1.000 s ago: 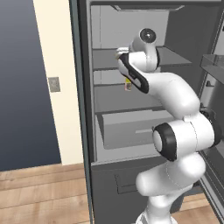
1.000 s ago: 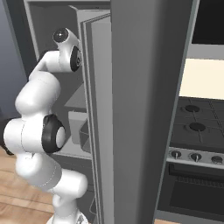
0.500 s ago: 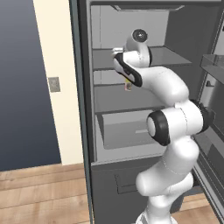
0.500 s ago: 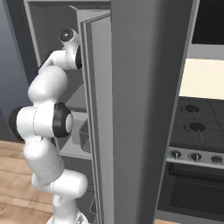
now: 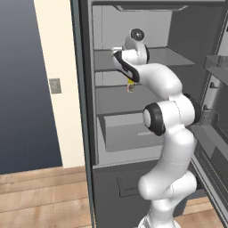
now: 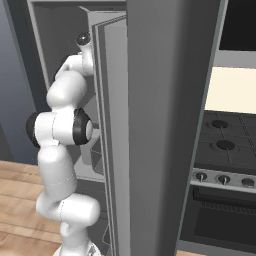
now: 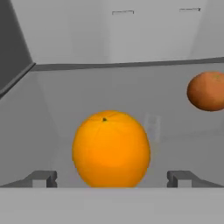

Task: Pick the orange and tangerine from the fridge and place them on the plate next to the blender to make a fruit smoothie.

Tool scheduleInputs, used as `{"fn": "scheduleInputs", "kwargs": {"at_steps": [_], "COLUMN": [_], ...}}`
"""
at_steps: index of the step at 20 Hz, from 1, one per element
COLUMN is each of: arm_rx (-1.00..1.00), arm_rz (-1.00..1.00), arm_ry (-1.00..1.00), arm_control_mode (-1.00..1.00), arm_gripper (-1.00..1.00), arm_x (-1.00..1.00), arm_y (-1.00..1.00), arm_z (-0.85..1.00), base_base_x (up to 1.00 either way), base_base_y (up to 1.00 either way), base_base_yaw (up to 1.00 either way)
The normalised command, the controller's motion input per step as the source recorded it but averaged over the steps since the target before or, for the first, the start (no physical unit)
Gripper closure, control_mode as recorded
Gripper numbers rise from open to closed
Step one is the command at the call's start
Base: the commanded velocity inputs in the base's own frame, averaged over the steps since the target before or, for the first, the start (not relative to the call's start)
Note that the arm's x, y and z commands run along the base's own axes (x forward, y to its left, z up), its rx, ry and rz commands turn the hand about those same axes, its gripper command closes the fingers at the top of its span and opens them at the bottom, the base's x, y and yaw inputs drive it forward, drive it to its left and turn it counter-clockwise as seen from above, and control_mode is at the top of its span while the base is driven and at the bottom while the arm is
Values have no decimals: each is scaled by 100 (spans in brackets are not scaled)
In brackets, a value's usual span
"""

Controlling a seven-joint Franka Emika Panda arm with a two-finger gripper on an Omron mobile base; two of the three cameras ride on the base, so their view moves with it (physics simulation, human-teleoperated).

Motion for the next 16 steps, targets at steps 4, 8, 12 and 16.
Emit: {"fn": "scheduleInputs", "kwargs": {"at_steps": [4, 8, 12, 16], "arm_rx": [0, 0, 0, -1], "arm_rz": [0, 0, 0, 0], "arm_ry": [4, 3, 0, 0], "arm_control_mode": [-100, -100, -100, -100], "arm_gripper": [-100, -100, -100, 100], "arm_x": [47, 37, 4, -4], "arm_y": [0, 0, 0, 0], "arm_z": [-8, -15, -37, -57], "base_base_x": [0, 0, 0, 0], "base_base_y": [0, 0, 0, 0], "base_base_yaw": [0, 0, 0, 0]}}
